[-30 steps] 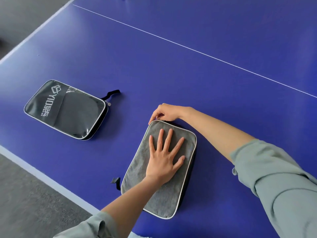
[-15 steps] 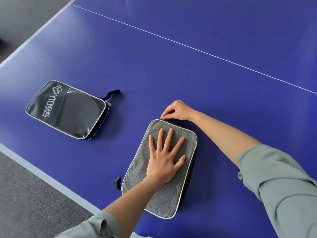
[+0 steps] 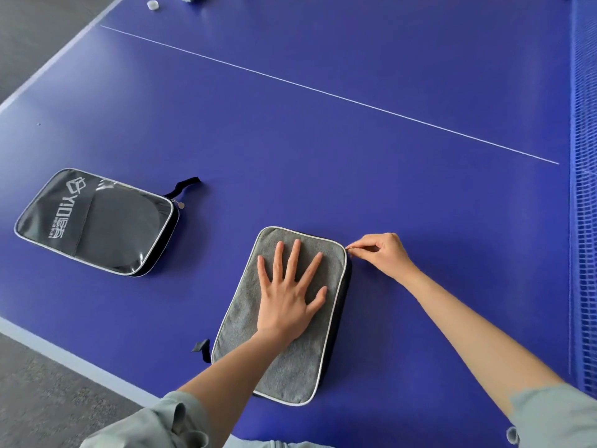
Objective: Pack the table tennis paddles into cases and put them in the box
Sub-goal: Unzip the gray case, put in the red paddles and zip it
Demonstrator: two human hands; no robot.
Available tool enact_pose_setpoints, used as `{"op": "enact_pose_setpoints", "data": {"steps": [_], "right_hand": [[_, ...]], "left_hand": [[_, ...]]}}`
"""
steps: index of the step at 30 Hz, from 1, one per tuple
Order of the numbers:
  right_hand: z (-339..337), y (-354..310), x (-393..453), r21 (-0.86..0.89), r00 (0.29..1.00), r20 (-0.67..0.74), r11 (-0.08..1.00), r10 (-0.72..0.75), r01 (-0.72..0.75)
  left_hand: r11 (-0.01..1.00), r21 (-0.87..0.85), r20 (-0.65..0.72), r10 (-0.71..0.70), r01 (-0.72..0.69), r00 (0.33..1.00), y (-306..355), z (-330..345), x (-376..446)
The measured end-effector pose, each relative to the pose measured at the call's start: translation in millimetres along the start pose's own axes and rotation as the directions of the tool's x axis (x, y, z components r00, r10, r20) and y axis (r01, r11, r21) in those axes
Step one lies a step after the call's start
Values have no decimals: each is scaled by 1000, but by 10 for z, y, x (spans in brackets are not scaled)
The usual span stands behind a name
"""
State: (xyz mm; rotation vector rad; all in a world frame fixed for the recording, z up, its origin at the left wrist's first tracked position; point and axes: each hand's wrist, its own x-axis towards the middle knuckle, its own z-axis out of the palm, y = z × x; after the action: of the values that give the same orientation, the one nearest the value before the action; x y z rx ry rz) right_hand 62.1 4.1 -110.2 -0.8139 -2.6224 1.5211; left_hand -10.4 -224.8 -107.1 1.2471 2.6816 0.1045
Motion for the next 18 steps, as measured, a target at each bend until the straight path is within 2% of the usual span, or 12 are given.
{"op": "enact_pose_setpoints", "data": {"steps": [4,11,18], "right_hand": [[195,22,-398,85,978,-197,995,69,-53],[602,-66,-854,240,875,-434,964,213,-116],[980,-195,-1299,437,818,-444,885,367,-160]], "left_hand": [[1000,11,-7,0,0,1000,4,8,3],[1000,27,8,15,-15,1000,9,15,3],[999,17,27,28,-29,999,17,-26,-13]]}}
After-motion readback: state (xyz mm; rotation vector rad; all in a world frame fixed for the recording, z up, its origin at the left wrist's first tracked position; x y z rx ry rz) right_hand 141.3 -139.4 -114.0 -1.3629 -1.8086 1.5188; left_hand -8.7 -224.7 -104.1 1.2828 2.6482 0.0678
